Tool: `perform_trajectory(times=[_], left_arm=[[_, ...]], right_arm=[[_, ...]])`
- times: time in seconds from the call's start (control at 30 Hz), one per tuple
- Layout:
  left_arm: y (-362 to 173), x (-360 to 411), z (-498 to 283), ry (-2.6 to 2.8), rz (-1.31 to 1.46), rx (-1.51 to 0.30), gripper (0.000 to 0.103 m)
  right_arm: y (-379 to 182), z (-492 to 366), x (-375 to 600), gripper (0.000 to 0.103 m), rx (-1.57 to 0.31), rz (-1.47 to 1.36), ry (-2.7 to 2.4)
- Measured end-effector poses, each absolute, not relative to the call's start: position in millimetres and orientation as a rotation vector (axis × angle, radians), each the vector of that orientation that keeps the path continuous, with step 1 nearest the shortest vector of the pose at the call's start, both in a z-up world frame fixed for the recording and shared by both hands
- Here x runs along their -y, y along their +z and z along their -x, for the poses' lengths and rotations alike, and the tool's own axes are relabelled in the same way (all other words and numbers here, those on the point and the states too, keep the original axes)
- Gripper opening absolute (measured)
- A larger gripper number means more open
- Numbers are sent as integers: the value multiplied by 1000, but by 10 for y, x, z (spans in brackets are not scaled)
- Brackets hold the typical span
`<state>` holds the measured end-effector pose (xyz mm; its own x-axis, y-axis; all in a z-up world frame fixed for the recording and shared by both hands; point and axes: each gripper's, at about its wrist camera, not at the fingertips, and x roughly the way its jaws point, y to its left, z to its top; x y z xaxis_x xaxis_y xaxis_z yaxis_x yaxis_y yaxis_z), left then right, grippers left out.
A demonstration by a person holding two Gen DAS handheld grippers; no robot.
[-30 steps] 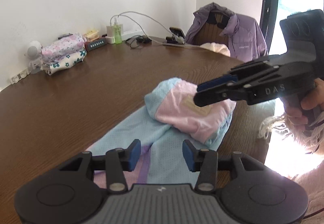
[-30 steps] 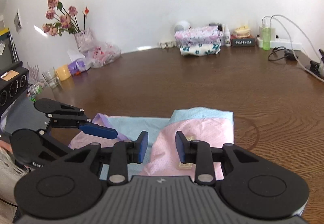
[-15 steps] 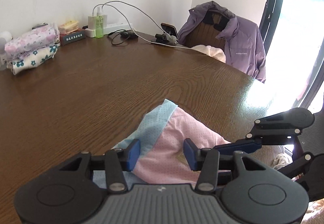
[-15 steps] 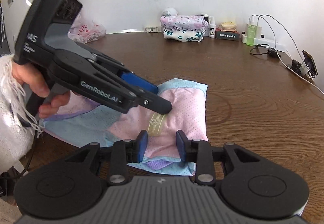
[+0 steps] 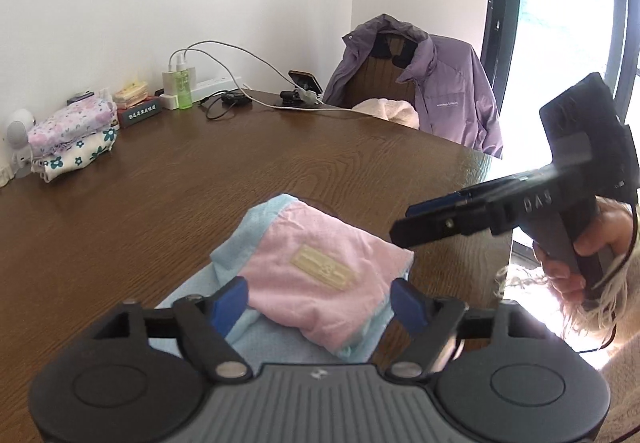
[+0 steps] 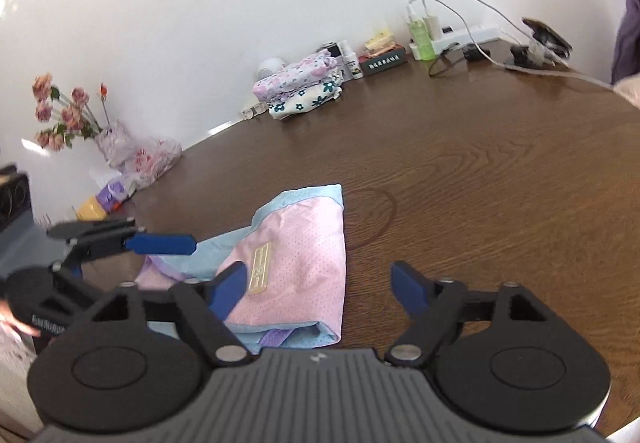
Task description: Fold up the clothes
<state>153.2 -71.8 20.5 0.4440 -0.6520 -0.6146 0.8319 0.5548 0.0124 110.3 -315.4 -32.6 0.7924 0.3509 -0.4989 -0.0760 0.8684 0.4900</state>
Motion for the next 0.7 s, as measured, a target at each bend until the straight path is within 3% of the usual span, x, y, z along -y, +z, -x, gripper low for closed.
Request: perform_trajectory(times=[0.2,0.3,0.37,0.47,0.63,0.7], left_arm=[[218,819,-1578,-940,-370,-565,82],[179,883,-1727,-941,-387,-594,53],[123,926,-1804,-942,-422,-621,24],[-32,954,-1833,-930,-493,-661,23],[-154,830,-1848,-932,-434,-680,23],[-166,812,-1837,-931,-426,-674,23]], right_arm=[[-441,-1213,3174,88,-611,-530,274],[-471,-1279,3163,84,-609,-546,294],[-506,-1324,3148,69,-619,-553,312],[-545,-1348,3119,45,-630,-561,310],[-631,-1288,3153,43,-607,-656,315],[-654,-1272,3144,33,-607,-675,305]])
